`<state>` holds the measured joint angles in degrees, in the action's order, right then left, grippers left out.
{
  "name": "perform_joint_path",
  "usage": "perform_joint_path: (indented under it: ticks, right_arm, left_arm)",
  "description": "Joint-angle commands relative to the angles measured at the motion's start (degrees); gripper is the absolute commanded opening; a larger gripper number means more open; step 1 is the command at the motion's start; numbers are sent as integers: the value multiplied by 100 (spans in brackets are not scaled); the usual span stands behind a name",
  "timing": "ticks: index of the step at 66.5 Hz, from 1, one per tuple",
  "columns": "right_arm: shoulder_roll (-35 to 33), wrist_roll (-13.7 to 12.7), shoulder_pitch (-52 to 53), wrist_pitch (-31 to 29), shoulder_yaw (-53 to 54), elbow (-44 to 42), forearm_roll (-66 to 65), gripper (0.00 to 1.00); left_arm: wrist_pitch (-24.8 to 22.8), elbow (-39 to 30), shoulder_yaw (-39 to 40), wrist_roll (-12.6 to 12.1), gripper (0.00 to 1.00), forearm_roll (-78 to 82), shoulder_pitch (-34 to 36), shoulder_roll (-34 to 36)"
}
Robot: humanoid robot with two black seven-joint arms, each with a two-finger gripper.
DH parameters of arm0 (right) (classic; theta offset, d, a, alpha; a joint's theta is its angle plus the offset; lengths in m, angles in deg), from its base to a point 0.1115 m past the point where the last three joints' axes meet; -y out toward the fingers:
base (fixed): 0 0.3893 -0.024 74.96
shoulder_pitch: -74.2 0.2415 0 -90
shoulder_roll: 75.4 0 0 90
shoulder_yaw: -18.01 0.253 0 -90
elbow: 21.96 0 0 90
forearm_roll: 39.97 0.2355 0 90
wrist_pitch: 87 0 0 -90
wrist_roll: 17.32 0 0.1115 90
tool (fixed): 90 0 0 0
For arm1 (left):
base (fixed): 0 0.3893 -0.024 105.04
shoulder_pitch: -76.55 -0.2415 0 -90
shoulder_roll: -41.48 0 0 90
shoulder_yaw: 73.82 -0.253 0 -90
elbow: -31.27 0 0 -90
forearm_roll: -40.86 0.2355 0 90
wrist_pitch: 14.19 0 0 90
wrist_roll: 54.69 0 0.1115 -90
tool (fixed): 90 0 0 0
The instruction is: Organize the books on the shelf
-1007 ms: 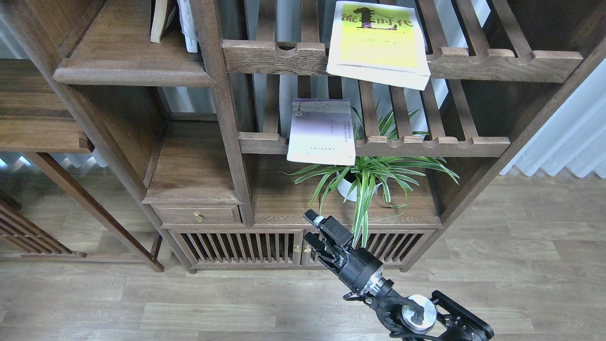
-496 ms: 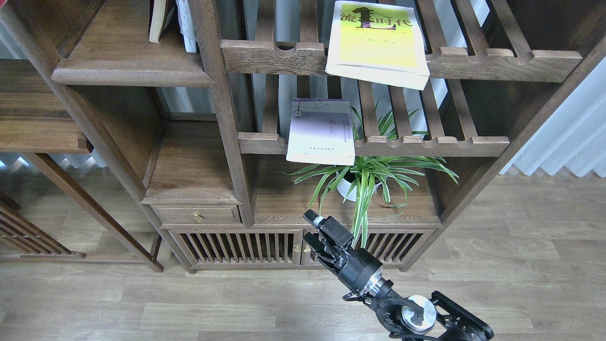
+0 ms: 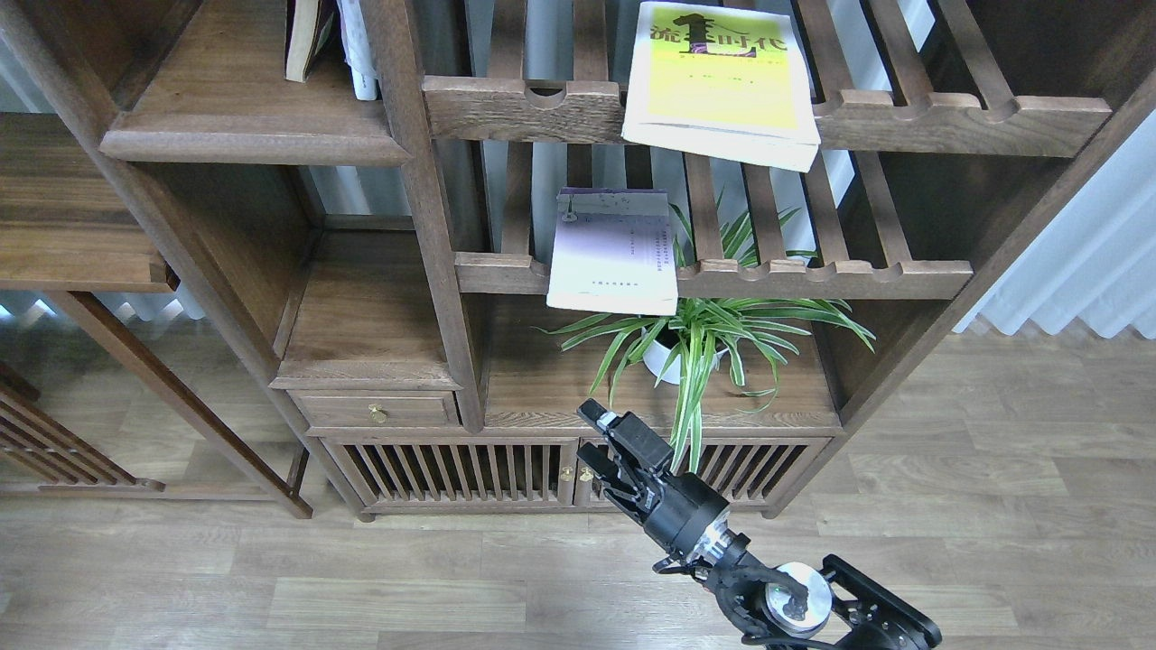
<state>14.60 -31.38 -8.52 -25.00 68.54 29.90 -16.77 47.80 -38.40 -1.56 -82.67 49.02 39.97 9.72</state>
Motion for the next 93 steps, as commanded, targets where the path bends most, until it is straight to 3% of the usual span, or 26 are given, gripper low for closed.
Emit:
perform_joint_path:
  ticks: [1, 30, 47, 93]
  right_arm:
    - [0, 0, -8, 0, 10, 0, 0, 98]
    - [0, 9, -43, 0, 10, 17, 0, 98]
    - [0, 9, -69, 0, 10, 87, 0, 98]
    - [0, 44, -166, 0, 10, 202, 0, 98]
  left_arm:
    - [1, 120, 8, -2, 6, 143, 37, -199]
    - [1, 998, -10, -2, 6, 854, 581, -1112]
    - [1, 1412, -27, -2, 5, 1048, 784, -1245]
    - [1, 2915, -792, -2, 5, 1865, 2005, -2466]
